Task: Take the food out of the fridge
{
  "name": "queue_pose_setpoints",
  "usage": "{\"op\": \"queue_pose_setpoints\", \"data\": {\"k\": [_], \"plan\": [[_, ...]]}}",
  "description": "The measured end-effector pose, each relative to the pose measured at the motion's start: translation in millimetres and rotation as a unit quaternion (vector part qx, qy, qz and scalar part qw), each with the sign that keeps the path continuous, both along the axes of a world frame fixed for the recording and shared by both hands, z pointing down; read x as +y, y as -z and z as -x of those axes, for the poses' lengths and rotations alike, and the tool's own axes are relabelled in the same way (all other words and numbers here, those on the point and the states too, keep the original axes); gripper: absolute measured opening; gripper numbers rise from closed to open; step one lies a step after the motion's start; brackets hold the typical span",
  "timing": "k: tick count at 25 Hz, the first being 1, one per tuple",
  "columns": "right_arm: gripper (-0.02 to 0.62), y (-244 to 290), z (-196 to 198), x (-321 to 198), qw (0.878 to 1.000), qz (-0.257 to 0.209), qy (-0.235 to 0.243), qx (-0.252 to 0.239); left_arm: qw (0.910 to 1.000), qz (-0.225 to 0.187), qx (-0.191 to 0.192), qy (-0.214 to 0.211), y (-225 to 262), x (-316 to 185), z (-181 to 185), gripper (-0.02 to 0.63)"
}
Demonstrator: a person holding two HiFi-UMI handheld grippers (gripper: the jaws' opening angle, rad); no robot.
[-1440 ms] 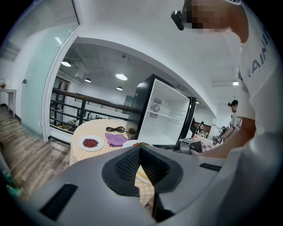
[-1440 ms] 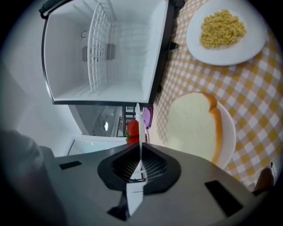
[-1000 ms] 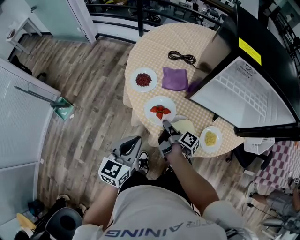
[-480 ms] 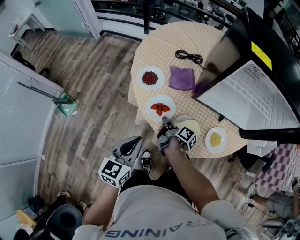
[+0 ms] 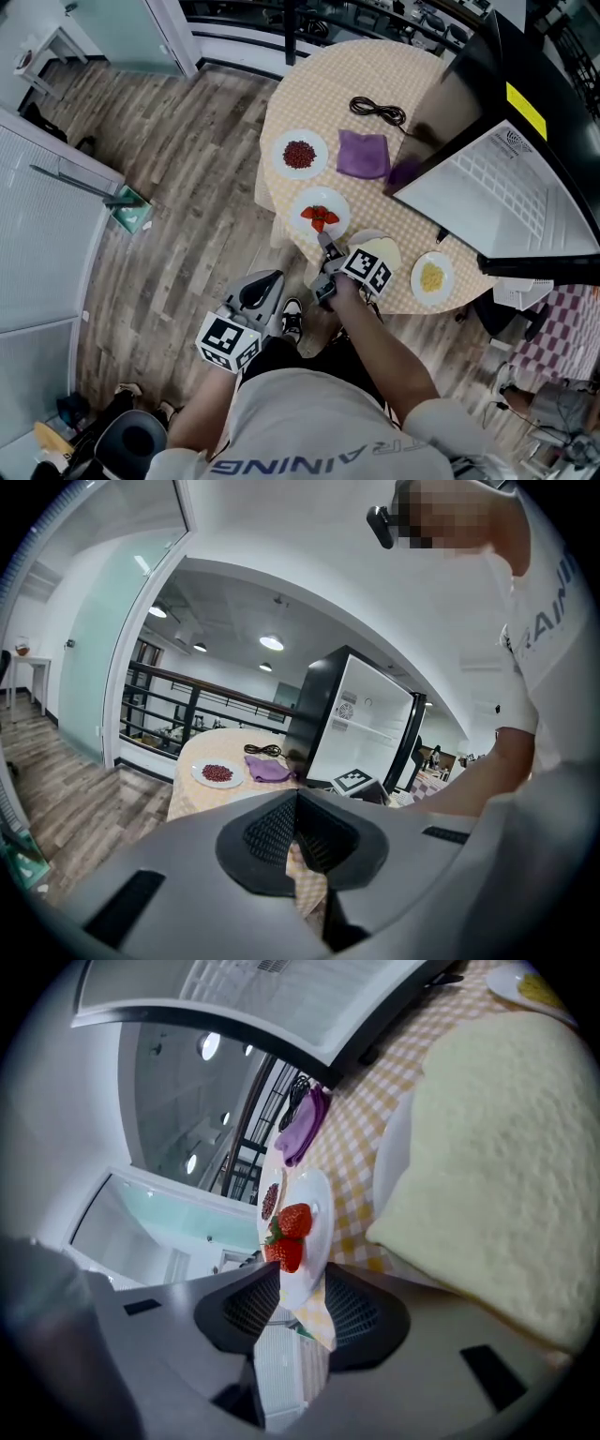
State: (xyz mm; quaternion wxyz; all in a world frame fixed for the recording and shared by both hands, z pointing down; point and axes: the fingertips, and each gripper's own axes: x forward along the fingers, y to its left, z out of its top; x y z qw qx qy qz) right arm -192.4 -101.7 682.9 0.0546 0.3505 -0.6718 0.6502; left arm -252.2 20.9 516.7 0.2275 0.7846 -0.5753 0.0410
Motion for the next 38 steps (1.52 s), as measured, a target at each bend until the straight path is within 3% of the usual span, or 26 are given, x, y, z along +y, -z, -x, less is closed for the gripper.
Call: {"op": "queue_pose_setpoints", "data": {"k": [8, 15, 18, 23, 25, 27, 31, 38], "plan": [[0.249, 1.4, 13.4, 16.0, 0.99, -0.069, 0.11, 0.06, 0.9999, 0.013, 0.005, -0.01, -10.6, 7.8, -7.9, 0.006], [0.267, -6.7, 15.3, 28.2, 0.947, -0.125, 0.224, 0.192, 0.9998, 0.011, 0.005, -0.014, -10.8, 6.7, -8.6, 0.006], [0.267, -7.2, 11.5, 36.0, 0.937, -0.125, 0.246, 0.214, 0.9998, 0.01, 0.003, -0.017, -9.2, 5.6, -9.6, 0.006], [0.239, 13.7, -5.9, 48.6, 0.95, -0.125, 0.235, 0.162, 0.9998, 0.002, -0.003, -0.018, -1.4, -4.4, -9.6, 0.006], [0.102, 27.2, -23.5, 51.1, 0.954, -0.143, 0.217, 0.15, 0.9998, -0.006, -0.008, -0.019, 5.5, -9.9, -9.5, 0.006], [0.043, 41.1, -42.2, 51.7, 0.957, -0.163, 0.198, 0.137, 0.9995, -0.015, -0.014, -0.024, 12.1, -17.1, -11.8, 0.006], [0.021, 72.7, -79.3, 47.6, 0.96, -0.195, 0.172, 0.108, 0.9985, -0.033, -0.019, -0.038, 26.3, -33.9, -25.9, 0.006], [0.021, 131.2, -150.2, 26.1, 0.948, -0.282, 0.105, 0.105, 0.9955, -0.054, -0.018, -0.076, 44.9, -58.1, -70.2, 0.006]]}}
